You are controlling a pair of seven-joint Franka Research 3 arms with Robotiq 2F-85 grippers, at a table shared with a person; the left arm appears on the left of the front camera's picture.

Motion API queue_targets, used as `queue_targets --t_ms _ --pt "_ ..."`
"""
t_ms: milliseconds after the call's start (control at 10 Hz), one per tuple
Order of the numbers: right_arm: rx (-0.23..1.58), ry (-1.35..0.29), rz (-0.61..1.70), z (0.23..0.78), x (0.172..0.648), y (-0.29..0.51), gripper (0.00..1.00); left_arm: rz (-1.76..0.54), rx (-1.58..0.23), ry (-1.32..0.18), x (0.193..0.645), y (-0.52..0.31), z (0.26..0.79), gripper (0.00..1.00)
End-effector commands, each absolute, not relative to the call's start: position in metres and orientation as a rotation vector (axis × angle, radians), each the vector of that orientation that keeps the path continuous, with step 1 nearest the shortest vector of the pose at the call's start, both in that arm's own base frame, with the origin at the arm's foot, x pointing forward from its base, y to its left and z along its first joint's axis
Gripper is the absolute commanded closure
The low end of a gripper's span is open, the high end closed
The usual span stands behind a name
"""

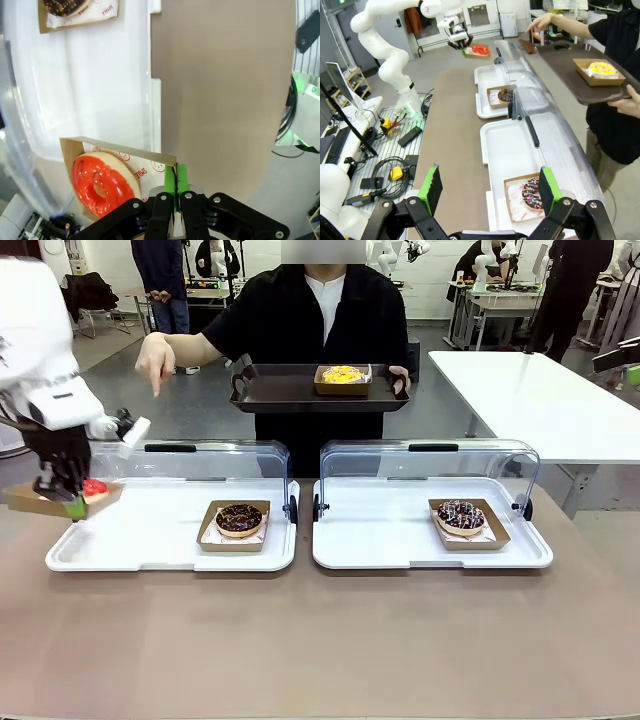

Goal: Provide the desired donut to the person.
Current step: Pick up and lift the Paper togo box containing the Donut pointed at by the person.

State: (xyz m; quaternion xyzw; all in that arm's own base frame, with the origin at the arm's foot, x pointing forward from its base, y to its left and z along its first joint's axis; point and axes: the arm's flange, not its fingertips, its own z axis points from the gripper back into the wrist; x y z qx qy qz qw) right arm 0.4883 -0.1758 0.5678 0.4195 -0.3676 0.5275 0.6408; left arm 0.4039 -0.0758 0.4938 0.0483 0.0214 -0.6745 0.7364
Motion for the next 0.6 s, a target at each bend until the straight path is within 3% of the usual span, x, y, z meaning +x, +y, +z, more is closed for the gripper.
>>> queue_targets --t_ms 0,500 --pt "0.959 -0.839 1.203 0.567 0.488 -0.176 0.0 -1.481 0.106 -0.025 0.386 -0.077 0.524 1.0" --pt "0.959 -0.839 1.203 0.567 0.488 -0.176 0.0 -1.413 0.083 -0.097 0.408 -0.106 0.628 1.0"
